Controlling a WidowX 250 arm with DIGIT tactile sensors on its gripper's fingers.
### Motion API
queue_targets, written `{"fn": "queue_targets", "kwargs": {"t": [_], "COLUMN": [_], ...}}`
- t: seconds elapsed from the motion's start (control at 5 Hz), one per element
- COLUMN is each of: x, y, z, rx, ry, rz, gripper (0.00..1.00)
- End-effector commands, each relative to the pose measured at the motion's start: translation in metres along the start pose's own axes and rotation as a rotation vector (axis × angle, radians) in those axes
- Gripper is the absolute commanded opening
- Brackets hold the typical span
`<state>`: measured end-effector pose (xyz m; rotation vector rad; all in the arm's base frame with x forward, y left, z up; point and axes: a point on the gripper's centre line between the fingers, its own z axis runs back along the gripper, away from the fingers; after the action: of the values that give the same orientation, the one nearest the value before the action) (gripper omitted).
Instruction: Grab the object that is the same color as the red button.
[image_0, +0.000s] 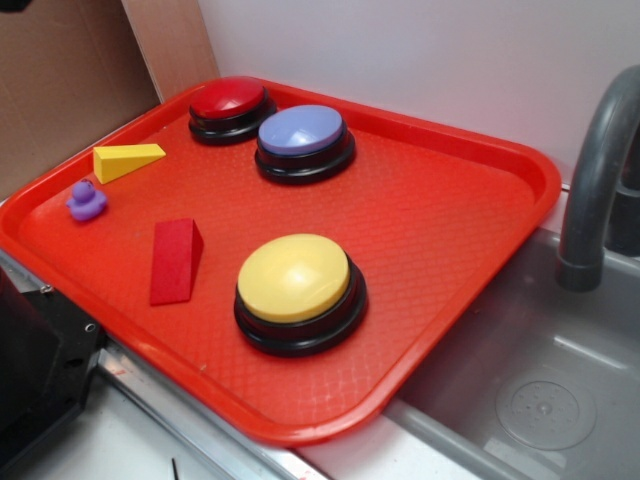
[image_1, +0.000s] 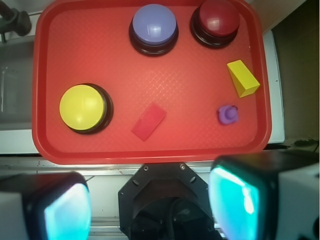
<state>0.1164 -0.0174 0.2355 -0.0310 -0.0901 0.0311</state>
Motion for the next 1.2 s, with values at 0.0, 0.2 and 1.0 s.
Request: {"fn": "queue_targets", "kwargs": {"t": [0.0, 0.2, 1.0], "x": [0.0, -0.016, 0.054], "y": [0.0, 0.02, 0.039], "z": [0.0, -0.027, -0.14], "rx": [0.0, -0.049, 0.05], "ry": [0.0, 0.056, -0.027], "rz": [0.0, 0.092, 0.612], "gripper": [1.0, 1.0, 1.0]}}
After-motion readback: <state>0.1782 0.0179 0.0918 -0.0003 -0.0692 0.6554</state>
